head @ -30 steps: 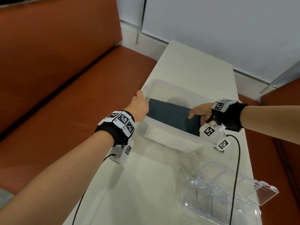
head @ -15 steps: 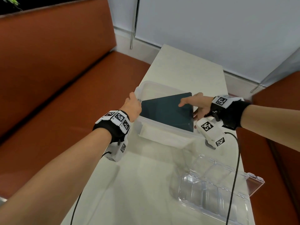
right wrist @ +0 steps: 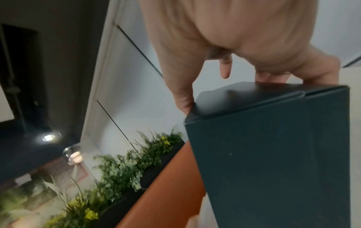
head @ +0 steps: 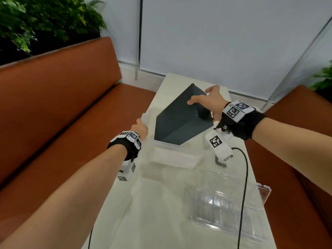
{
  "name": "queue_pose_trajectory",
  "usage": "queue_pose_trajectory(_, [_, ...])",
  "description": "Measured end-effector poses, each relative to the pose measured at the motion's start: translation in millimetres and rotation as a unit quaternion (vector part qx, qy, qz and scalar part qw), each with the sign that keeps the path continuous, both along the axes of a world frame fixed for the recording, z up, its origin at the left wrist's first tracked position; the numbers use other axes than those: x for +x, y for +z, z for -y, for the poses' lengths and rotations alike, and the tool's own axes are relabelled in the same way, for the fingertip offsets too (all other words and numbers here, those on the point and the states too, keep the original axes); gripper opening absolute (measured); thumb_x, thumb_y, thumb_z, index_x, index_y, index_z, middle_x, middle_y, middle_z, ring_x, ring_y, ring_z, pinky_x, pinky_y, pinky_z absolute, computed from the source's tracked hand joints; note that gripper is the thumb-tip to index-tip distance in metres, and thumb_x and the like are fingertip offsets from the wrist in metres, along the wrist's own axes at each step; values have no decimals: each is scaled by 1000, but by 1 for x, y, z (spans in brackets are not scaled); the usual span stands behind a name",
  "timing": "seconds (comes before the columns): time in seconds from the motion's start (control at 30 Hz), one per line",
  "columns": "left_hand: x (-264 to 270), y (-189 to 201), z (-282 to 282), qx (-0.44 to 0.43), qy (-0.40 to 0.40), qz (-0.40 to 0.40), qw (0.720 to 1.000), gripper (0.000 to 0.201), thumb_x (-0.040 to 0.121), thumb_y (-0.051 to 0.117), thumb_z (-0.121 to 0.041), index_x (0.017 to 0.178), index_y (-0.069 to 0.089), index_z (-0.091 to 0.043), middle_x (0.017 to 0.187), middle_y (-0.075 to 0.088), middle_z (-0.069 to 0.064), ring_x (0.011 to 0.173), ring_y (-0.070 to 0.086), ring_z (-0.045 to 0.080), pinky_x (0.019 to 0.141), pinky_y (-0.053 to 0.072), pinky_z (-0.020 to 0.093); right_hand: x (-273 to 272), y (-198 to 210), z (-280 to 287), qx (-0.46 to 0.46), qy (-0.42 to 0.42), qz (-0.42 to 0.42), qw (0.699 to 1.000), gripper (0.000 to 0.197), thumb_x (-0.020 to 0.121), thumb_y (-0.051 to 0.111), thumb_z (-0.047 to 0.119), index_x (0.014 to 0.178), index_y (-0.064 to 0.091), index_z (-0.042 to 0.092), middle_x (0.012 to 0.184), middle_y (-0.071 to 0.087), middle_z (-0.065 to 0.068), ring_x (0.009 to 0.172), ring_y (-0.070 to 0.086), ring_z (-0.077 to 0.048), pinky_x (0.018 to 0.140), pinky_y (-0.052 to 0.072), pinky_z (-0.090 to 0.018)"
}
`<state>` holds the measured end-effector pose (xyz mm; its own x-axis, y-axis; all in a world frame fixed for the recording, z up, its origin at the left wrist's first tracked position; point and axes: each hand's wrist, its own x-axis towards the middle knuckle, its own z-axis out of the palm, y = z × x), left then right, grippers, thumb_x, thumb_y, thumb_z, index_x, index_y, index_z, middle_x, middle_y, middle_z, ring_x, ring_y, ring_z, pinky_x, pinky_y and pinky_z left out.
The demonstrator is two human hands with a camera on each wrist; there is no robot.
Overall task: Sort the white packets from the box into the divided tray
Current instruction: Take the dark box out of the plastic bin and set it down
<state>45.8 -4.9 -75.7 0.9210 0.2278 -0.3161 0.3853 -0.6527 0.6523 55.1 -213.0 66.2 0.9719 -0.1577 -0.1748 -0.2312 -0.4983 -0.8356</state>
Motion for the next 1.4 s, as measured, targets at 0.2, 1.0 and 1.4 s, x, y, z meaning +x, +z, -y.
queue_pose_trajectory(0.2, [-4,32,2,52,-6,101,994,48,103,39,-21,146,29,-3,144,39,24,129,43,41,107,37,46,-32,55,36,108,-36,29,993,78,63,82,26,124,35,21,121,49,-9,101,56,-26,75,55,-52])
queue_pose_trajectory(1.0, [-201,3,-30,-273,17,17,962,28,97,51,-42,125,48,-43,119,64,-6,104,64,20,89,54,47,-196,-127,24,177,61,-160,969,56,83,64,25,127,32,10,120,55,-7,106,59,-24,85,52,-53])
queue_pose_trajectory(1.4, [-229,-91,-34,-213,12,-5,977,35,97,51,-29,131,45,-26,124,60,0,91,58,3,72,43,20,-237,-227,-9,74,24,-192,978,70,75,69,32,127,31,6,119,51,-11,107,54,-29,94,50,-49])
